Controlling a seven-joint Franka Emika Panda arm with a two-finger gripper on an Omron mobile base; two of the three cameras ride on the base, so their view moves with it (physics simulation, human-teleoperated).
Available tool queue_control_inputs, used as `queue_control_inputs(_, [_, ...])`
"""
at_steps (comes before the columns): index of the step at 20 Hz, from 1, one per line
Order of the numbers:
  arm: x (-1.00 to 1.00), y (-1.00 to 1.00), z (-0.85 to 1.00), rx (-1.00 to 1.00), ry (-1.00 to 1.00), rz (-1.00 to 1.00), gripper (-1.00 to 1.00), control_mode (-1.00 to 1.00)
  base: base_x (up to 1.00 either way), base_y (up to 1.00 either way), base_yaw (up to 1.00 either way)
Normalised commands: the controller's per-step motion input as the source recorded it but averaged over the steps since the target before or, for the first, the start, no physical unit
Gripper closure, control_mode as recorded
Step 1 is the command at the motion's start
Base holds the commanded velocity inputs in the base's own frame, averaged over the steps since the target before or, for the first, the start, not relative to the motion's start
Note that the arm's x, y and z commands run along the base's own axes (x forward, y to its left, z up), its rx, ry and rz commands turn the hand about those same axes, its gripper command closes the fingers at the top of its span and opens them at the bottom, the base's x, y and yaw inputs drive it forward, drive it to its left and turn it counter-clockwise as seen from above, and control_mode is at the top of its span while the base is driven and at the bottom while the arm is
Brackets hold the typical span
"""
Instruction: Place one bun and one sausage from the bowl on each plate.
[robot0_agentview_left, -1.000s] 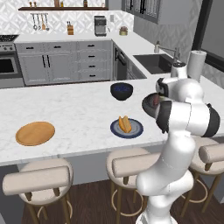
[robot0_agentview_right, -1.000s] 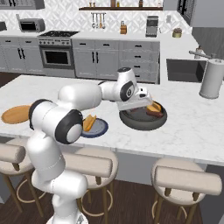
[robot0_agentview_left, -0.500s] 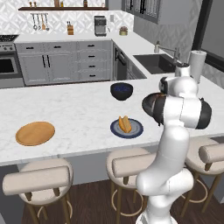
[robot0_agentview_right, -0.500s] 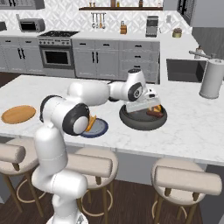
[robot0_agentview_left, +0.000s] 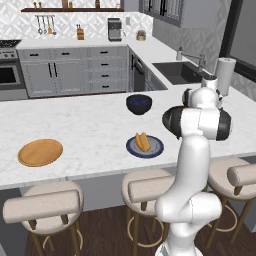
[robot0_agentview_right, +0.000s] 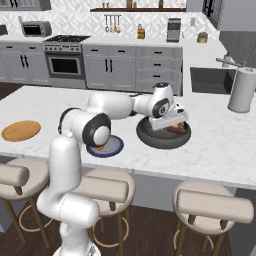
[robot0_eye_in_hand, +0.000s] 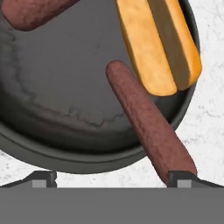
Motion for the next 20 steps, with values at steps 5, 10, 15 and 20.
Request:
queue_control_inputs(5, [0.35, -0.29, -0.28, 0.00, 0.02, 0.10, -1.00, -1.00, 0.00, 0.00, 0.00])
queue_control_inputs(10, [0.35, -0.21, -0.17, 0.00, 0.02, 0.10, -1.00, -1.00, 0.00, 0.00, 0.00])
queue_control_inputs(15, [0.27, -0.17, -0.23, 0.00, 0.00, 0.12, -1.00, -1.00, 0.00, 0.00, 0.00])
queue_control_inputs(20, [0.06, -0.06, -0.31, 0.00, 0.00, 0.14, 1.00, -1.00, 0.00, 0.00, 0.00])
